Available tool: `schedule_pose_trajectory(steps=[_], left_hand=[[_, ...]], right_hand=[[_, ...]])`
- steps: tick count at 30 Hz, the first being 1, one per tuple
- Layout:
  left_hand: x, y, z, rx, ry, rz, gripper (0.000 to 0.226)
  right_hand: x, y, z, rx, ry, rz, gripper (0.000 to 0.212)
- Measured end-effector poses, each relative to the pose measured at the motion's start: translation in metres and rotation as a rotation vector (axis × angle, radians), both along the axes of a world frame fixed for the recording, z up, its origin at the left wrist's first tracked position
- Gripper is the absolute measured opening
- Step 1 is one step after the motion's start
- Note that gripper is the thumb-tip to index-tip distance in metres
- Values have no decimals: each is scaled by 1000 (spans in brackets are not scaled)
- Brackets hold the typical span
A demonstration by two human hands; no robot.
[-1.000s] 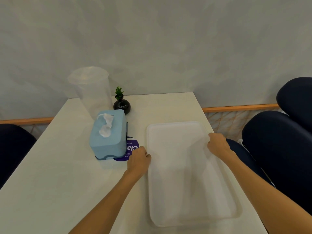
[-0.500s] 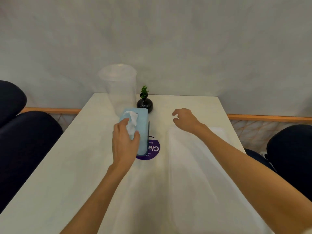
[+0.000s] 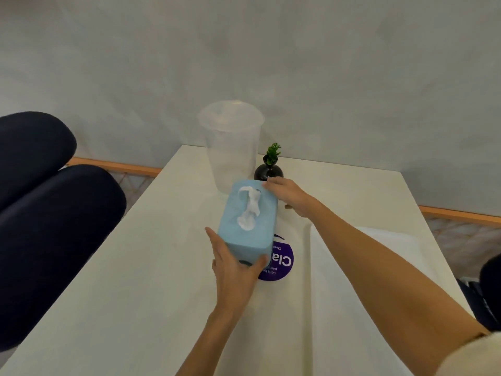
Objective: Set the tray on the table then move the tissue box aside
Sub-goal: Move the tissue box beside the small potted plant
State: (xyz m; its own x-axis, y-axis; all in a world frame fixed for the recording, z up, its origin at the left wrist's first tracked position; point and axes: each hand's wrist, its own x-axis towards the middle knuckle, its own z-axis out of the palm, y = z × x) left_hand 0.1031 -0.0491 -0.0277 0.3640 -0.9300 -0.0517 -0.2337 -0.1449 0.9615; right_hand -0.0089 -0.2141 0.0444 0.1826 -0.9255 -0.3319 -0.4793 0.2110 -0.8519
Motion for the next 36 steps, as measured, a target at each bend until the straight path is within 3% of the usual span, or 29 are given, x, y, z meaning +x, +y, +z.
schedule_pose_trajectory(steps=[4,9,15,20,26,36], left_hand=[[13,-8,0,22,123,-77,138],[34,-16,-8,82,112,-181,131],[53,-19,-7,79,131,-254,71],[61,-27,10,134,236,-311,68],[52,-29,23,92,230,-270,71],[6,-45,58,-116,131,-349,68]], right_hand=[[0,-1,-21,-29,-62,-47,49],[-21,7,-30,-84,-14,-126,50],[-47,31,-38,-32,106,-172,47],[-42,40,-38,51,93,-127,60],[-31,54,-37,18,28,-181,57],[-92,68,9,-183,-120,-280,54]])
